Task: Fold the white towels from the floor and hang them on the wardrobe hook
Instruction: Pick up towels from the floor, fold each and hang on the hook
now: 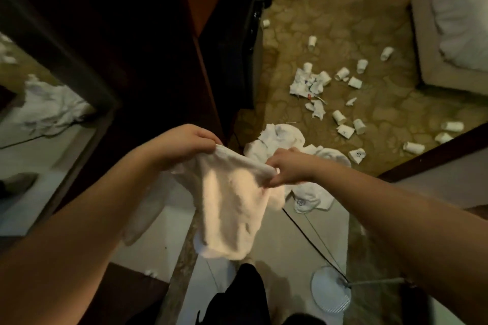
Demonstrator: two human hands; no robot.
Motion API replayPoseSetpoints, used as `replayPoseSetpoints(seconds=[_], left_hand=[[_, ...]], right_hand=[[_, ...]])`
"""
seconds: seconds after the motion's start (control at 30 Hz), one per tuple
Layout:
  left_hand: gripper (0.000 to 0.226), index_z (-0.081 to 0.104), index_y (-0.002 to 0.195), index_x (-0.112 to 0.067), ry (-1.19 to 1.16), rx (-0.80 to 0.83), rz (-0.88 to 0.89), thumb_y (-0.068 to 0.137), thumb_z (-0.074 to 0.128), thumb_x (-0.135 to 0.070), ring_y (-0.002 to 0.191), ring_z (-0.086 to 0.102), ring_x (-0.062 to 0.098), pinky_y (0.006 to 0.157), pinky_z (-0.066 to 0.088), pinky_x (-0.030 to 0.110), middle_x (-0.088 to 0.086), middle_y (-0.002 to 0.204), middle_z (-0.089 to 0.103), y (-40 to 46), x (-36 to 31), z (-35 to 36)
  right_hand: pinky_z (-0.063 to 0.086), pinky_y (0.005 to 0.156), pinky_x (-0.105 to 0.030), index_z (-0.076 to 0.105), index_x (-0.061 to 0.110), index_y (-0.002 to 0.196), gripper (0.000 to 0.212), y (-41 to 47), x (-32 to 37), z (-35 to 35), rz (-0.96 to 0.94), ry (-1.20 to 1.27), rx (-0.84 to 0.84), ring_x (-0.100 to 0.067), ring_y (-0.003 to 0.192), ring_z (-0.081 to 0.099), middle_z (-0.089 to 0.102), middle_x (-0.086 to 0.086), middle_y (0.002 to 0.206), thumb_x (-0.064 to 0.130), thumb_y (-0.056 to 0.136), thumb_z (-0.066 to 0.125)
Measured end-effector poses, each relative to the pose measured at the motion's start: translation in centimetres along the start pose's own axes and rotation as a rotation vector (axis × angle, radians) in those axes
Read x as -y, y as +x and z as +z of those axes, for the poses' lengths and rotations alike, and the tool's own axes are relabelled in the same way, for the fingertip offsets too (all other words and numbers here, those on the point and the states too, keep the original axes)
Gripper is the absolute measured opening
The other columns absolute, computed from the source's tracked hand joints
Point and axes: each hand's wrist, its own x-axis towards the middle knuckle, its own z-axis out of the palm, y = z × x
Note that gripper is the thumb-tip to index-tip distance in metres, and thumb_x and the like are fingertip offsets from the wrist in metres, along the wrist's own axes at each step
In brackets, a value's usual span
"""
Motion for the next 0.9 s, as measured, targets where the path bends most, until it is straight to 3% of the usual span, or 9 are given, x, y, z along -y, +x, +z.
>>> replayPoseSetpoints(seconds=[0.07,0.17,0.3,0.4,0.5,0.6,0.73,0.83,0.9], left_hand=[[0.022,0.076,0.079,-0.033,-0.04,-0.084,0.005,0.087,0.063,-0.017,0.085,0.067,0.011,0.077,0.05,0.031,-0.011,0.077,0.072,-4.1,1.0,-0.1],[0.031,0.073,0.082,-0.032,-0.082,-0.176,0.02,0.094,0.059,-0.008,0.082,0.065,0.008,0.071,0.047,0.026,-0.008,0.079,0.071,-9.6,2.4,0.9],[0.035,0.075,0.074,-0.032,-0.129,-0.347,0.014,0.094,0.058,-0.01,0.072,0.065,-0.002,0.064,0.047,0.01,-0.019,0.072,0.072,-16.9,3.2,2.4],[0.03,0.079,0.076,-0.029,-0.292,-0.458,-0.041,0.089,0.059,-0.011,0.068,0.068,0.014,0.064,0.051,0.025,-0.001,0.071,0.073,-22.3,3.1,2.5],[0.023,0.076,0.074,-0.014,-0.466,-0.565,-0.072,0.083,0.056,-0.006,0.055,0.064,0.02,0.048,0.048,0.021,0.011,0.067,0.067,-27.5,2.9,2.6],[0.029,0.072,0.062,-0.015,-0.653,-0.643,-0.07,0.085,0.057,-0.006,0.055,0.058,0.021,0.054,0.047,0.024,0.008,0.063,0.063,-32.4,2.7,3.2],[0.009,0.068,0.083,-0.011,-0.723,-0.753,-0.078,0.085,0.06,-0.01,0.075,0.056,0.028,0.073,0.043,0.037,0.017,0.083,0.058,-38.3,2.9,4.0],[0.006,0.067,0.086,-0.013,-0.763,-0.817,-0.147,0.084,0.062,-0.016,0.081,0.056,0.028,0.076,0.042,0.038,0.015,0.088,0.058,-42.4,4.0,4.8],[0.008,0.069,0.082,-0.01,-0.82,-0.835,-0.175,0.083,0.065,-0.017,0.083,0.063,0.03,0.083,0.05,0.039,0.016,0.09,0.065,-45.2,5.0,5.8]], right_hand=[[0.032,0.085,-0.035,0.055,0.044,0.099,0.017,-2.0,0.5,1.1,0.056,0.01,0.013,-0.017,0.097,0.05,0.06,0.004,0.1,0.053,0.089,0.065],[0.046,0.082,-0.032,0.065,0.029,0.115,0.027,-5.0,1.1,2.9,0.168,0.035,0.02,-0.017,0.095,0.059,0.066,0.002,0.105,0.044,0.092,0.066],[0.046,0.081,-0.032,0.063,0.021,0.117,0.031,-9.6,2.3,5.1,0.22,-0.035,-0.037,-0.02,0.096,0.058,0.065,-0.001,0.108,0.042,0.093,0.064],[0.041,0.068,-0.028,0.057,0.027,0.104,0.023,-13.1,3.3,5.1,0.277,-0.047,-0.149,-0.013,0.084,0.054,0.064,0.0,0.104,0.045,0.092,0.065],[0.043,0.079,-0.03,0.064,0.026,0.111,0.028,-16.0,4.8,4.2,0.344,-0.04,-0.228,-0.021,0.098,0.06,0.067,-0.005,0.118,0.047,0.093,0.065],[0.042,0.083,-0.03,0.065,0.012,0.129,0.054,-18.0,7.5,3.5,0.407,0.007,-0.259,-0.029,0.112,0.061,0.066,-0.01,0.126,0.053,0.093,0.063],[0.05,0.093,-0.035,0.065,0.013,0.128,0.046,-20.5,14.1,2.4,0.24,0.195,-0.251,-0.027,0.112,0.064,0.066,-0.008,0.124,0.047,0.098,0.06],[0.054,0.063,-0.022,0.07,0.024,0.106,0.024,-23.2,21.3,1.9,0.052,0.365,-0.245,-0.011,0.081,0.071,0.073,0.006,0.096,0.045,0.094,0.067],[0.058,0.063,-0.024,0.072,0.022,0.102,0.023,-25.0,26.3,2.5,-0.058,0.551,-0.187,-0.015,0.08,0.075,0.077,0.002,0.09,0.042,0.091,0.072]])
